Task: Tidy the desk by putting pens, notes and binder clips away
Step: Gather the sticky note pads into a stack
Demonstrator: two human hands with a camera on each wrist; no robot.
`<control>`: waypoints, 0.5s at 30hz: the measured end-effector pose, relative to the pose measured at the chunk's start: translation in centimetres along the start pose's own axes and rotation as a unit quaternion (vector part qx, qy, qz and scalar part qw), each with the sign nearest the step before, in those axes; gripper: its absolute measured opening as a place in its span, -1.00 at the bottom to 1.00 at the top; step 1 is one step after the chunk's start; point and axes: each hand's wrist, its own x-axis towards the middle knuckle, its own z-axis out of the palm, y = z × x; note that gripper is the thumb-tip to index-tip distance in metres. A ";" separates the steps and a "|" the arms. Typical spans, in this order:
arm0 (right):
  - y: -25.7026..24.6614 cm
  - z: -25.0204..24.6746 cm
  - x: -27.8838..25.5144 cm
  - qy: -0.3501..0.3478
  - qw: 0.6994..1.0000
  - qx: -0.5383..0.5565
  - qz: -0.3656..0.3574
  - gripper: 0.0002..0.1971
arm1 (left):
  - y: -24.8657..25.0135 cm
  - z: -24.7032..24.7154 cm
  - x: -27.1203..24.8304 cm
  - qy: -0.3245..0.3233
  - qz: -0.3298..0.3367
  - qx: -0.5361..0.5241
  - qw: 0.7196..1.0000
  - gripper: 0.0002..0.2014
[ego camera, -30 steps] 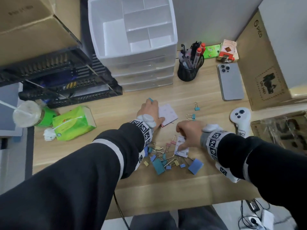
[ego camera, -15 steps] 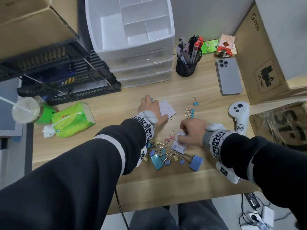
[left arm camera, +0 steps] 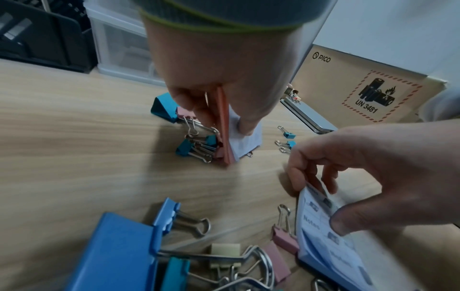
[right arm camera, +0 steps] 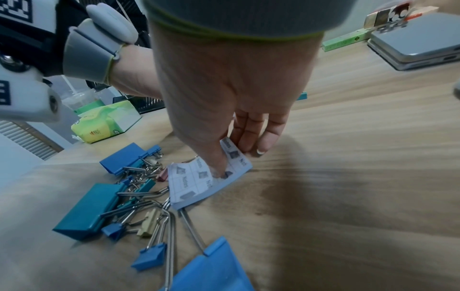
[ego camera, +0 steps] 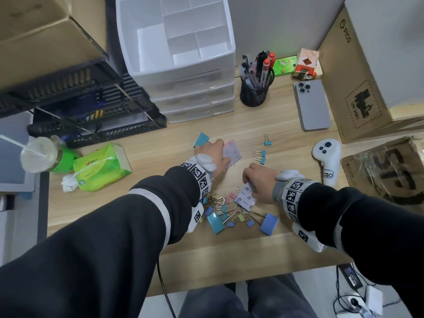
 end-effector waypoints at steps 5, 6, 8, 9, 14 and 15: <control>-0.1 0.1 -0.6 0.009 0.998 0.057 0.005 -0.63 | -1.0 -0.4 -1.1 -0.019 0.034 -0.147 0.988 -0.76; -0.1 0.0 -0.9 0.013 0.998 0.068 0.000 -0.64 | -1.2 -0.6 -1.4 -0.019 0.035 -0.164 0.986 -0.76; 0.0 -0.5 -1.5 0.019 0.995 0.098 -0.004 -0.64 | -1.7 -1.2 -1.9 -0.017 0.036 -0.189 0.981 -0.78; 0.1 -1.1 -1.8 0.022 0.993 0.119 0.001 -0.62 | -2.0 -1.6 -2.1 -0.013 0.035 -0.203 0.978 -0.80; 0.4 -4.7 -2.5 0.014 0.964 0.258 0.057 -0.63 | -2.7 -3.6 -3.4 -0.033 0.020 -0.267 0.963 -0.88; 0.5 -5.3 -2.4 0.009 0.955 0.291 0.061 -0.65 | -2.6 -3.8 -3.6 -0.040 0.017 -0.286 0.957 -0.89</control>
